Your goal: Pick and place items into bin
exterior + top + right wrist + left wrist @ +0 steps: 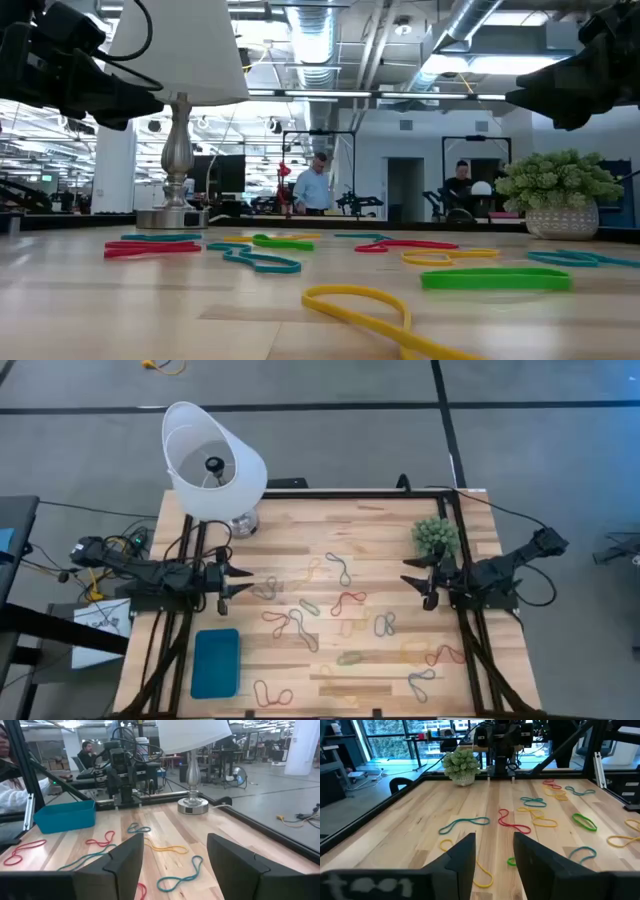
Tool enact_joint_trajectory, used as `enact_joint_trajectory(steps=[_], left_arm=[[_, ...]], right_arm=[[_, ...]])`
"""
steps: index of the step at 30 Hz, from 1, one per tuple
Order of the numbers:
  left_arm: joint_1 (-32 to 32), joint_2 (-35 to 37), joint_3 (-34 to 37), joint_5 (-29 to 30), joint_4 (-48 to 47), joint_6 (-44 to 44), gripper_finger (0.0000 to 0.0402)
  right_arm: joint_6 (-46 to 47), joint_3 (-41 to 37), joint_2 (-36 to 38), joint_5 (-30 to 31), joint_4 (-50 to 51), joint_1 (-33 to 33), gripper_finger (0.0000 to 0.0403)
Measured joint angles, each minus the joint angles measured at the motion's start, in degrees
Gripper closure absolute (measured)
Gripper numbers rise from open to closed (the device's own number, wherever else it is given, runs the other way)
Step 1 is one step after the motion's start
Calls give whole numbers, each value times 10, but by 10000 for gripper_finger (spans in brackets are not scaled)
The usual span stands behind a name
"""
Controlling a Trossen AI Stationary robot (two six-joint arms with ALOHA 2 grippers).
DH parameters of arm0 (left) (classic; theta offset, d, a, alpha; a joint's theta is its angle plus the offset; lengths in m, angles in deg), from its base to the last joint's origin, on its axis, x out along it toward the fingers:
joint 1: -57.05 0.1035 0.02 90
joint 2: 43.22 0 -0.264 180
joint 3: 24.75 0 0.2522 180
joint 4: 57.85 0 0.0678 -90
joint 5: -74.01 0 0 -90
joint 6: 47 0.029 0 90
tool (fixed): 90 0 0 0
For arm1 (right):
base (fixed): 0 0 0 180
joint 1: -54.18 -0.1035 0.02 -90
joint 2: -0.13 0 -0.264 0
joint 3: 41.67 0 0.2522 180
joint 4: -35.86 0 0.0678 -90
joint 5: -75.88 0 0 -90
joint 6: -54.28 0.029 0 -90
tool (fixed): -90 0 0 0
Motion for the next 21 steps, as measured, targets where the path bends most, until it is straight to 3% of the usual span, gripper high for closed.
enact_joint_trajectory(steps=[21], left_arm=[[0,0,0,0,0,4,278]], right_arm=[[0,0,0,0,0,0,188]])
